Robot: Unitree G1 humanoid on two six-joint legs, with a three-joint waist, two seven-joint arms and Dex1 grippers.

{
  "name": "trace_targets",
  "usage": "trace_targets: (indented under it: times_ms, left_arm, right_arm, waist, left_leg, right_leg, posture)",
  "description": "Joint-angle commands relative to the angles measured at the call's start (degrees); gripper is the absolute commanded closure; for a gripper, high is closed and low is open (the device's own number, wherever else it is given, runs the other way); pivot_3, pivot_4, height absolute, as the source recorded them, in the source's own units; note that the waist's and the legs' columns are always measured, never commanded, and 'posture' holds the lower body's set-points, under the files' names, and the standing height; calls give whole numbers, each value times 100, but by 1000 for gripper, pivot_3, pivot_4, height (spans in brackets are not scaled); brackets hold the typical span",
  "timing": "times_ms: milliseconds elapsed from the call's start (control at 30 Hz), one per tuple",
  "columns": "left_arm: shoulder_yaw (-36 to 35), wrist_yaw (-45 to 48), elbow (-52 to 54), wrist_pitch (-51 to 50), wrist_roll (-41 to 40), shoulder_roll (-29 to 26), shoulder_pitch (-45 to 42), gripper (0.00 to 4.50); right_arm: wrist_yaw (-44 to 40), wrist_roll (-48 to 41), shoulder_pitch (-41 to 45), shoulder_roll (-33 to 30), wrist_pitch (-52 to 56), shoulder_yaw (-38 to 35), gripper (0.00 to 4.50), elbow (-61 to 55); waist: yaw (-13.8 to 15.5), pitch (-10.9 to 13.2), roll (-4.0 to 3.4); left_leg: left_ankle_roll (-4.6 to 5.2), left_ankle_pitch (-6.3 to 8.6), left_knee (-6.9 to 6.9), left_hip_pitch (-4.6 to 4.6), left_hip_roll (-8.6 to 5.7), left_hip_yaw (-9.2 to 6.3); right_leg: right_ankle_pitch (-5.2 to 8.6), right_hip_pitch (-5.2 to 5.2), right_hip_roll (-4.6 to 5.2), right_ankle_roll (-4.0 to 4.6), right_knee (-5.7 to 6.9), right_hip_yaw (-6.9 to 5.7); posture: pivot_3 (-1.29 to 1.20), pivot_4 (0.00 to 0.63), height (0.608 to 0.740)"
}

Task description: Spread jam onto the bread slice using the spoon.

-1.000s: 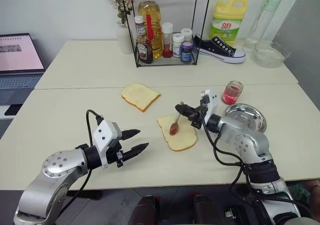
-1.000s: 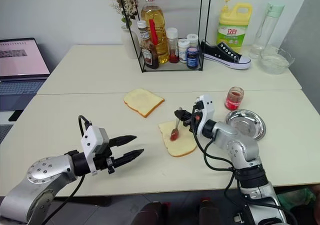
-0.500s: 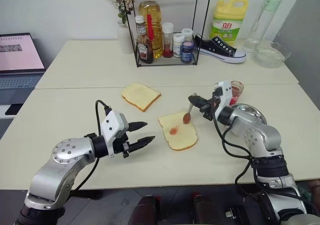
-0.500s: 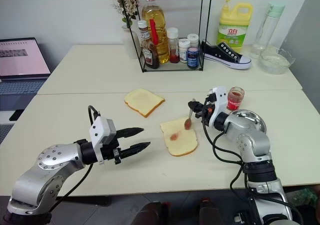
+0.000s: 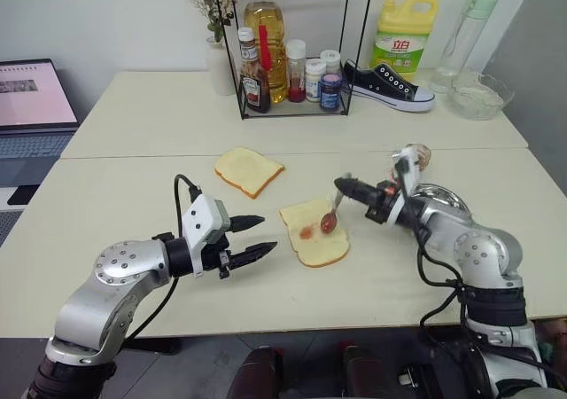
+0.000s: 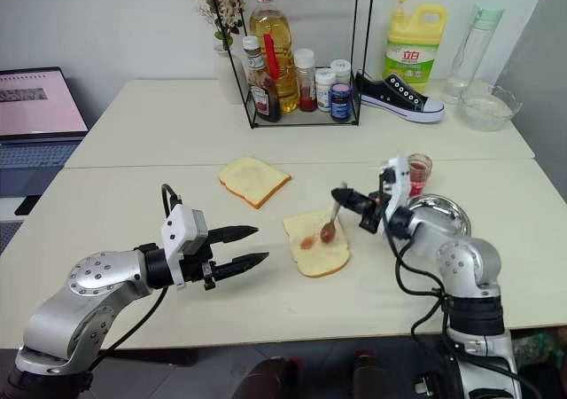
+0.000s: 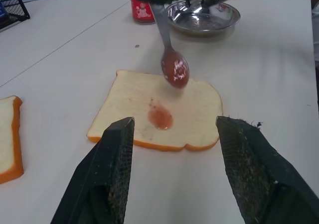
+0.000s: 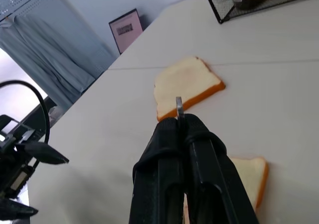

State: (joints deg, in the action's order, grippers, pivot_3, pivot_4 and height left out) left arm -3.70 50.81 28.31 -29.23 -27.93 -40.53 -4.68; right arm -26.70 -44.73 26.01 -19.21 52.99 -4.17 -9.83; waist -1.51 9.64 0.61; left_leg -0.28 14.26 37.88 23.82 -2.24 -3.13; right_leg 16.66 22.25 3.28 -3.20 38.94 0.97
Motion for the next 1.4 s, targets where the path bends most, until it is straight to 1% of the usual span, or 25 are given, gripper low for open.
trace_targets:
  times_ms: [33, 233, 300, 600, 967, 1067, 1233, 1400]
  left_arm:
    - [-22, 42, 77, 62, -58, -51, -34, 1774]
    - [-50, 26, 116, 64, -43, -67, 45, 1774]
    - [-89, 42, 125, 56, -62, -94, 61, 1774]
    - [-60, 29, 74, 72, -58, -114, -16, 1774]
    - [-78, 53, 22, 116, -40, -123, -39, 1774]
    - [-42, 20, 0, 122, -17, -89, -62, 1774]
    - [-20, 39, 3, 114, -33, -95, -85, 1774]
    - [-49, 57, -17, 122, -23, -120, -79, 1774]
  right_arm:
    - [-249, 553, 49, -93, -534, 414, 4479, -75]
    - [-524, 1481, 38, -256, -1386, 971, 4479, 50]
    - [-561, 1654, 67, -257, -1585, 1057, 4479, 9]
    - [-587, 1855, 377, -110, -1876, 993, 4479, 43]
    - [-501, 1758, 564, -55, -1685, 722, 4479, -201]
    - [-488, 1892, 475, 26, -1797, 801, 4479, -78]
    - [-630, 2301, 76, 49, -2135, 1221, 4479, 58]
    - [-610, 2271, 163, 65, -2084, 1103, 4479, 31]
  waist:
    - [-6, 0, 0]
    - [-2, 0, 0]
    - [0, 0, 0]
    - [3, 0, 0]
    - [1, 0, 0]
    - [1, 0, 0]
    - [1, 0, 0]
    - [-4, 0, 0]
  left_leg:
    - [0, 0, 0, 0, 0, 1]
    - [0, 0, 1, -1, 0, 0]
    - [0, 0, 1, -1, 0, 0]
    - [-1, 0, 2, -1, 0, -2]
    - [-1, 0, 1, 0, 0, -2]
    - [-1, 0, 0, 0, 0, -2]
    - [-1, 0, 0, -1, 0, -2]
    - [-1, 0, 0, -2, 1, -3]
  right_leg:
    - [0, 1, 0, 0, 1, 1]
    - [0, 1, -2, 0, 0, -1]
    - [0, 1, -1, 0, 0, -1]
    - [0, 1, -1, 0, 1, -1]
    - [0, 1, 0, 0, 0, 0]
    - [0, 1, 0, 0, 0, 0]
    - [0, 1, 0, 0, 0, -1]
    - [0, 1, -1, 0, 1, -1]
  posture:
    - [0, 150, 740]
    - [0, 150, 740]
    - [0, 150, 740]
    - [0, 150, 740]
    - [0, 150, 740]
    - [0, 150, 740]
    - [0, 150, 740]
    - [0, 150, 740]
